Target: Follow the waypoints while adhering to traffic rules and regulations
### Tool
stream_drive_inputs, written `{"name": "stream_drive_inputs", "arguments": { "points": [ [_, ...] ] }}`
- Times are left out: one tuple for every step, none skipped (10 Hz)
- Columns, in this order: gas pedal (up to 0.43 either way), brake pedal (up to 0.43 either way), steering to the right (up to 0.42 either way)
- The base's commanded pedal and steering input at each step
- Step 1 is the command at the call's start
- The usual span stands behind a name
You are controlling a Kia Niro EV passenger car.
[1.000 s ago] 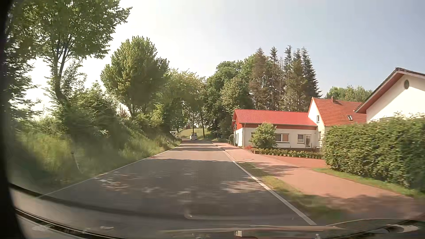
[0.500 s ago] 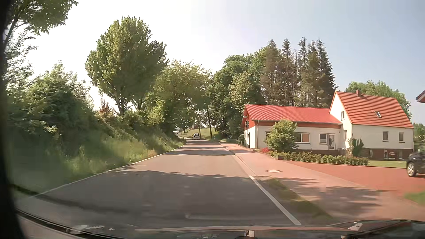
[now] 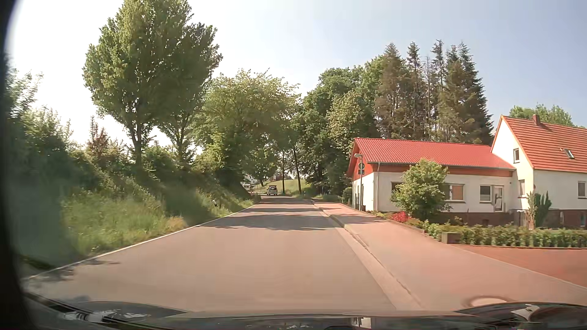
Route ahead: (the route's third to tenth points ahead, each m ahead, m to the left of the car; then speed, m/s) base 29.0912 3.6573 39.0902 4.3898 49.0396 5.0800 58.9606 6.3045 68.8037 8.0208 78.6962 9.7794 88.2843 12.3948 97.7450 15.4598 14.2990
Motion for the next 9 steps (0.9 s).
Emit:
{"name": "stream_drive_inputs", "arguments": {
  "points": [
    [0.268,0.000,-0.017],
    [0.268,0.000,-0.017],
    [0.268,0.000,-0.015],
    [0.268,0.000,-0.011],
    [0.268,0.000,-0.008],
    [0.268,0.000,-0.007],
    [0.268,0.000,-0.007],
    [0.268,0.000,-0.005],
    [0.268,0.000,-0.003]
  ]
}}
